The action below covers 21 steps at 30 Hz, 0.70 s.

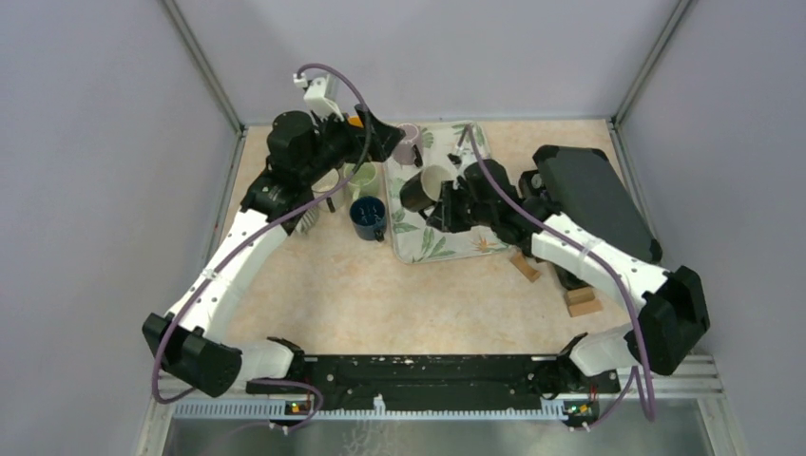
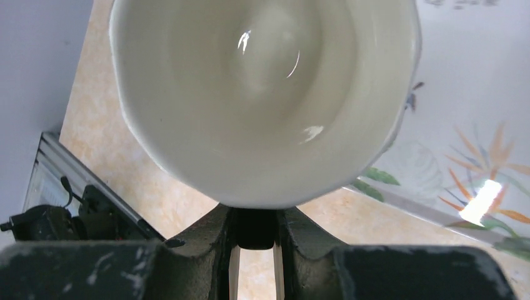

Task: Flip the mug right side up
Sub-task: Turn over the cup on the tray, then place the cup at the center of the board.

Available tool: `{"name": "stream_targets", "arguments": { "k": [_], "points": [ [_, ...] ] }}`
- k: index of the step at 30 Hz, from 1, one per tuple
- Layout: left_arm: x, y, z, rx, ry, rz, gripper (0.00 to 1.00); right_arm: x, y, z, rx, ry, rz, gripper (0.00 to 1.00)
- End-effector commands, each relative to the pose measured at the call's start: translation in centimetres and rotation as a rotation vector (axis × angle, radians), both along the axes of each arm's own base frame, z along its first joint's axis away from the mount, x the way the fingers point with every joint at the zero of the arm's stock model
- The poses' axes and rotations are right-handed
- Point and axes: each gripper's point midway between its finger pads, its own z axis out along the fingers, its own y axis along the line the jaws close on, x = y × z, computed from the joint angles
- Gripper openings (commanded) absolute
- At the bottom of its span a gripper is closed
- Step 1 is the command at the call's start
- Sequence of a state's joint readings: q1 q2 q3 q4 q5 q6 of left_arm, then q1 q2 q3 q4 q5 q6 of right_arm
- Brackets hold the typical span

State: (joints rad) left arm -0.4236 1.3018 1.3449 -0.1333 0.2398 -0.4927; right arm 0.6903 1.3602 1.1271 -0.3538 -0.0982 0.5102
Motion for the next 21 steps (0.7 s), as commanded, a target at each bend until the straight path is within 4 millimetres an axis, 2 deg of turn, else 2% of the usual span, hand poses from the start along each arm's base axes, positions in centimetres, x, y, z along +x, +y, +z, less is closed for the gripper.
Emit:
{"name": "stream_targets", "arguments": {
  "k": [1, 4, 7, 13, 18, 21],
  "points": [
    [-1.9, 2.0, 6.7, -0.026, -0.141, 0.049, 0.99, 0.2, 4.8, 4.9, 0.055, -0.142, 0.092, 0.0],
    [-3.2, 2.6, 9.1, -0.051, -0.192, 0.054, 0.99, -1.1, 7.9, 5.0, 0.043, -0.148, 0.159, 0.0],
    [-4.1, 3.1, 10.3, -0.056, -0.215, 0.056, 0.99, -2.3, 10.8, 4.8, 0.027, -0.148, 0.224, 0.0],
    [-5.3, 3.5, 10.0, -0.05, -0.211, 0.049, 0.99, -4.0, 16.1, 3.1, -0.006, -0.137, 0.324, 0.0],
    [-6.0, 4.1, 9.5, -0.042, -0.209, 0.062, 0.98, -5.2, 18.6, 2.1, -0.009, -0.14, 0.361, 0.0],
    [-6.1, 4.4, 9.3, -0.037, -0.206, 0.077, 0.99, -5.2, 19.6, 1.5, 0.024, -0.169, 0.357, 0.0]
  ]
}}
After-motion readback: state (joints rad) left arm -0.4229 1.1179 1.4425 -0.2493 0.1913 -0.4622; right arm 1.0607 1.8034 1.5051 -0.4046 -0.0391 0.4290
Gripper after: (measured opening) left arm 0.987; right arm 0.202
